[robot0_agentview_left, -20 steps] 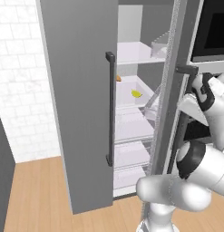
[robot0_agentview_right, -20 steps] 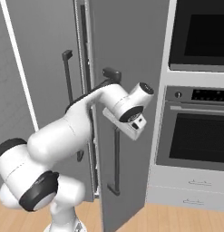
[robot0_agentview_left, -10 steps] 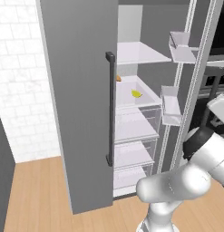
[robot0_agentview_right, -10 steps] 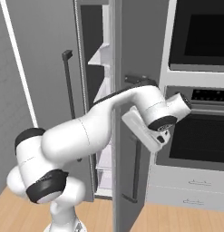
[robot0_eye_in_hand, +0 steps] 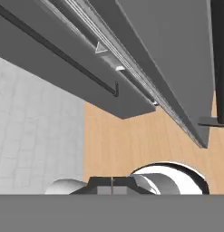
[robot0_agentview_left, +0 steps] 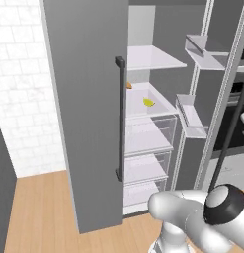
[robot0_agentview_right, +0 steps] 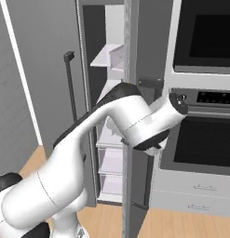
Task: Grab a lemon wedge from the fridge and one ice cube from the ice bowl, and put them in the glass of lemonade.
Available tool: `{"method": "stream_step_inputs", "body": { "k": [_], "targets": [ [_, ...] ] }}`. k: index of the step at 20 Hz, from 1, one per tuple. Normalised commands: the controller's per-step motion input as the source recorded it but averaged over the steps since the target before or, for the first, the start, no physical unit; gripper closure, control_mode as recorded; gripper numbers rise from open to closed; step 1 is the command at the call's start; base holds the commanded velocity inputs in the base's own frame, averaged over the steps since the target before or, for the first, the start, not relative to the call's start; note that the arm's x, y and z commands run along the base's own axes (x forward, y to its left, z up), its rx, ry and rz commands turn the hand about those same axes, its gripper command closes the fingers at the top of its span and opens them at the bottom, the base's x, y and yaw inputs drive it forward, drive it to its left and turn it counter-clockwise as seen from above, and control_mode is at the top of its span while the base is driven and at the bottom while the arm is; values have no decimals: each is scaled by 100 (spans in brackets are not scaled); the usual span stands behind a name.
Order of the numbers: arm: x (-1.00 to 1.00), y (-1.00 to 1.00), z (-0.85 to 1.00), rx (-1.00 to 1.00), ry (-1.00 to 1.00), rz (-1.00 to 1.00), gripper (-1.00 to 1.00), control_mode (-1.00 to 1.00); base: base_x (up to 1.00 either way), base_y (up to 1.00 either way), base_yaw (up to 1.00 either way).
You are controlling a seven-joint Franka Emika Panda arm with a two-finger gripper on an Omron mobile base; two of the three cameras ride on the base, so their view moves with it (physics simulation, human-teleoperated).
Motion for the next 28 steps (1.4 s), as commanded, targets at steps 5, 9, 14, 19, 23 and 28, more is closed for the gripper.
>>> {"method": "stream_step_inputs", "body": {
  "k": [5,9,14,19,23,28],
  "targets": [
    [-20,59,42,-29,-9,-11,-100,-100,0,0,0],
    [1,99,0,-34,0,-31,-100,-100,0,0,0],
    [44,91,0,-43,1,-32,-100,-100,0,0,0],
    [62,8,23,-51,9,-35,-100,-100,0,0,0],
    [92,5,9,-50,0,-36,-100,-100,0,0,0],
    [81,0,10,-29,7,-26,-100,-100,0,0,0]
  ]
}}
